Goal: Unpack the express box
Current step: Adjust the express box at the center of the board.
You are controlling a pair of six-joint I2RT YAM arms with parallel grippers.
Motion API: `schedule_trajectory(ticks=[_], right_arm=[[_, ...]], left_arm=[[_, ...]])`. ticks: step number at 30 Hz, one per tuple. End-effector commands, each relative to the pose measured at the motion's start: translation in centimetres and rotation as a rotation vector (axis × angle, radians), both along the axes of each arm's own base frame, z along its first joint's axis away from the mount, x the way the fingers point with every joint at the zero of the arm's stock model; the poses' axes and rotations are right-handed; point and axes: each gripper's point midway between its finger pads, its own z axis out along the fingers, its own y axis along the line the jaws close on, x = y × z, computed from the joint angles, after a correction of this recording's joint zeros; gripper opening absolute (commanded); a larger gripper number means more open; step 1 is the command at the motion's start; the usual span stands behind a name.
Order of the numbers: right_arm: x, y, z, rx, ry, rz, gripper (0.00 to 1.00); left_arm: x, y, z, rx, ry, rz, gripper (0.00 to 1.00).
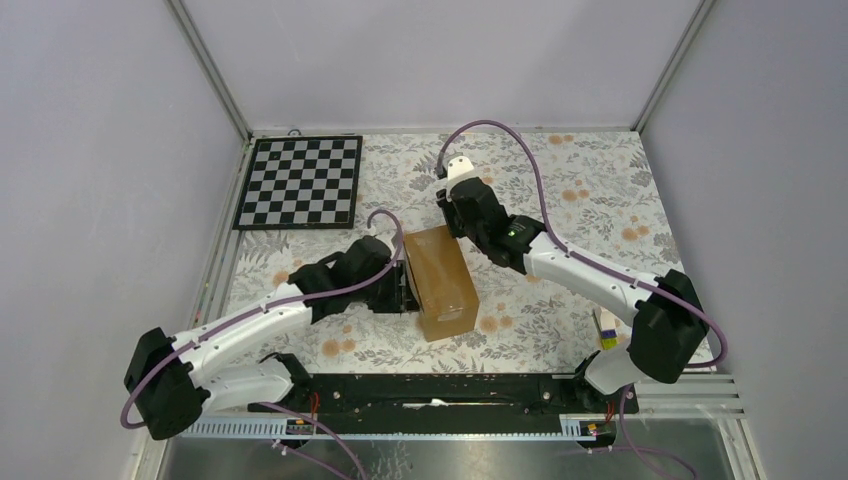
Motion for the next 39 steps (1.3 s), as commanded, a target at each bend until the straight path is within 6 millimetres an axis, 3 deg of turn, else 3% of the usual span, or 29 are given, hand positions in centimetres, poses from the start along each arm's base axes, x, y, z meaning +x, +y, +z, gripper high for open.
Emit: schedule_trajectory(ticks=[1, 7, 12, 21, 28, 30, 34, 39], right_arm=[[-0.3, 3.7, 3.9, 0.15, -0.054, 0.149, 0.0], [-1.5, 5.1, 2.9, 0.18, -0.004, 0.236, 0.0], [-2.1, 4.9, 2.9, 0.186, 0.005, 0.248, 0.0], [-3.5, 5.8, 2.6, 0.203, 0.069, 0.32, 0.0], [-4.6, 5.9, 3.4, 0.233, 0.098, 0.348, 0.0], [-4.5, 5.3, 3.5, 0.225, 0.108, 0.313, 0.0], [-3.6, 2.1, 3.9, 0.175, 0.077, 0.147, 0.0], [-4.5, -1.1, 3.3, 0.112, 0.088, 0.06, 0.0]], left_arm=[[0.3, -4.6, 3.3, -0.173, -0.075, -0.015, 0.35], [-1.2, -7.2, 4.5, -0.208, -0.085, -0.068, 0.39], [-1.1, -5.5, 6.4, -0.2, -0.123, -0.02, 0.42], [-1.0, -2.8, 13.1, -0.228, -0.242, 0.01, 0.48], [2.7, -2.1, 16.2, -0.318, -0.299, 0.031, 0.52], [3.8, -2.4, 16.5, -0.371, -0.287, 0.019, 0.52], [5.2, -2.9, 15.5, -0.42, -0.254, -0.006, 0.53], [5.4, -4.7, 13.9, -0.509, -0.181, -0.084, 0.55]])
